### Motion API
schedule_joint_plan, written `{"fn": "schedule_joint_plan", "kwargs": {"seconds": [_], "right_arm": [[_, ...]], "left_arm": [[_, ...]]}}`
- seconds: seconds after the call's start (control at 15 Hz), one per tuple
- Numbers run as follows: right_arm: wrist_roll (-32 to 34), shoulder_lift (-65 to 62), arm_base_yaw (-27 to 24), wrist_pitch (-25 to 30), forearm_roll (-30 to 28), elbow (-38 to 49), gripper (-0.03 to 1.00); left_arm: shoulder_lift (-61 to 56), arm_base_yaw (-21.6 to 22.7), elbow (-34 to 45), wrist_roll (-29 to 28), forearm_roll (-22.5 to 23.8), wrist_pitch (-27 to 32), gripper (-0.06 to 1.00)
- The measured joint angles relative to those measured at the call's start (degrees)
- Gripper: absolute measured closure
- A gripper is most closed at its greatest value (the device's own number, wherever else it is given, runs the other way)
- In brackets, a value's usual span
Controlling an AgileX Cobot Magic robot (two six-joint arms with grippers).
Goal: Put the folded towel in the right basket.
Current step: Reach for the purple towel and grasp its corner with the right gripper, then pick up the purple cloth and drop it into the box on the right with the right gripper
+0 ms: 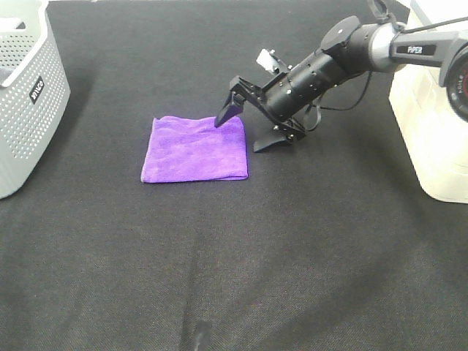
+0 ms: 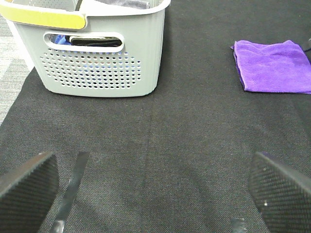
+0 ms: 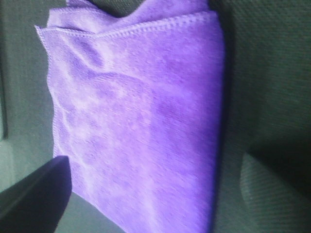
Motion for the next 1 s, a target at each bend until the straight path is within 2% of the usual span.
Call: {"fn": "schedule_joint_plan", "kwargs": {"seconds": [0.27, 0.4, 0.53, 0.6, 0.67, 0.8, 1.0], "right_arm": [[0.0, 2.1, 5.2, -4.5, 3.2, -0.7, 0.15], [0.1, 2.7, 6.3, -5.7, 3.5, -0.7, 0.27], [0.6, 3.0, 6.0, -6.1, 3.2, -0.7, 0.54], [0.7, 3.3, 5.6, -6.4, 2.9, -0.5, 0.81], [0.7, 3.3, 5.4, -6.3, 3.0, -0.5, 0.89], [0.2, 1.5, 5.4, -5.4, 1.2, 0.2, 0.89], [0.2, -6.1, 4.9, 0.2, -2.6, 1.4, 0.89]], "left_arm": [[0.0, 0.0, 0.0, 0.0, -0.3, 0.0, -0.04], [0.0, 0.0, 0.0, 0.0, -1.0, 0.0, -0.04], [0.0, 0.0, 0.0, 0.0, -1.3, 0.0, -0.04], [0.0, 0.0, 0.0, 0.0, -1.8, 0.0, -0.04], [0.0, 0.0, 0.0, 0.0, -2.1, 0.0, -0.04], [0.0, 0.0, 0.0, 0.0, -2.4, -0.1, -0.04], [0.0, 0.0, 0.0, 0.0, -2.4, -0.1, -0.04]]}}
